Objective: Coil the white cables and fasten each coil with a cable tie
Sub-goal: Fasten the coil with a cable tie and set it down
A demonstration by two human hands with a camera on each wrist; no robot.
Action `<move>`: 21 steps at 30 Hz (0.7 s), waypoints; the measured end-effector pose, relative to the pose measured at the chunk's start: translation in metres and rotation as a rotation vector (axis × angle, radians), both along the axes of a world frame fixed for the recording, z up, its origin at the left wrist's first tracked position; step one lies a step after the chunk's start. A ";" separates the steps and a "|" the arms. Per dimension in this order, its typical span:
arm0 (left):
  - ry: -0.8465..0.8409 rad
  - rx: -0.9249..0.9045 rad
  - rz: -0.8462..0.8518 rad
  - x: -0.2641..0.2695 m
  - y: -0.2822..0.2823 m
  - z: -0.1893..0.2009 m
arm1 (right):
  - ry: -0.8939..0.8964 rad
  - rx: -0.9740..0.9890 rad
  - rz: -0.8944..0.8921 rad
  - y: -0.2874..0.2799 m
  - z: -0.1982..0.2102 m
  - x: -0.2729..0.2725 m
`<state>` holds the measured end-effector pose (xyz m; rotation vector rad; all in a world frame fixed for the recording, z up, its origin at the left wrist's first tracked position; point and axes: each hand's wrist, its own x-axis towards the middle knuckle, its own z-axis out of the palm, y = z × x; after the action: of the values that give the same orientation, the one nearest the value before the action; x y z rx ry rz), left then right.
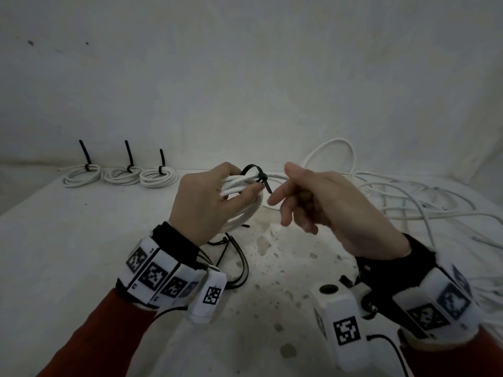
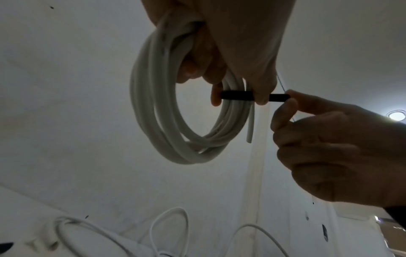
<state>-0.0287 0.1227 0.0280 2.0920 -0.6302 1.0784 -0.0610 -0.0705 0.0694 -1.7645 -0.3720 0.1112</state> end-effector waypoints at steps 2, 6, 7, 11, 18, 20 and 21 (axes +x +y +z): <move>-0.024 0.028 -0.006 -0.001 -0.001 0.000 | 0.053 0.021 0.035 0.005 -0.003 -0.001; -0.013 0.028 0.009 -0.002 -0.002 0.000 | 0.183 0.242 0.112 0.011 -0.008 -0.002; -0.017 -0.005 -0.001 -0.003 -0.002 0.001 | 0.214 0.297 0.136 0.013 -0.008 -0.002; 0.053 -0.133 -0.052 -0.004 -0.003 0.002 | 0.240 0.388 0.185 0.021 -0.009 -0.006; 0.222 -0.244 -0.102 0.000 0.001 0.002 | 0.013 0.318 0.107 0.034 -0.017 -0.015; 0.278 -0.283 -0.170 -0.001 0.000 0.004 | -0.049 0.307 0.083 0.036 -0.020 -0.016; 0.301 -0.306 -0.209 -0.001 -0.001 0.005 | -0.071 0.311 0.079 0.037 -0.022 -0.016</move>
<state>-0.0302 0.1219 0.0333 1.8269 -0.4880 0.6765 -0.0774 -0.0336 0.0472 -1.4499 -0.4844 0.0439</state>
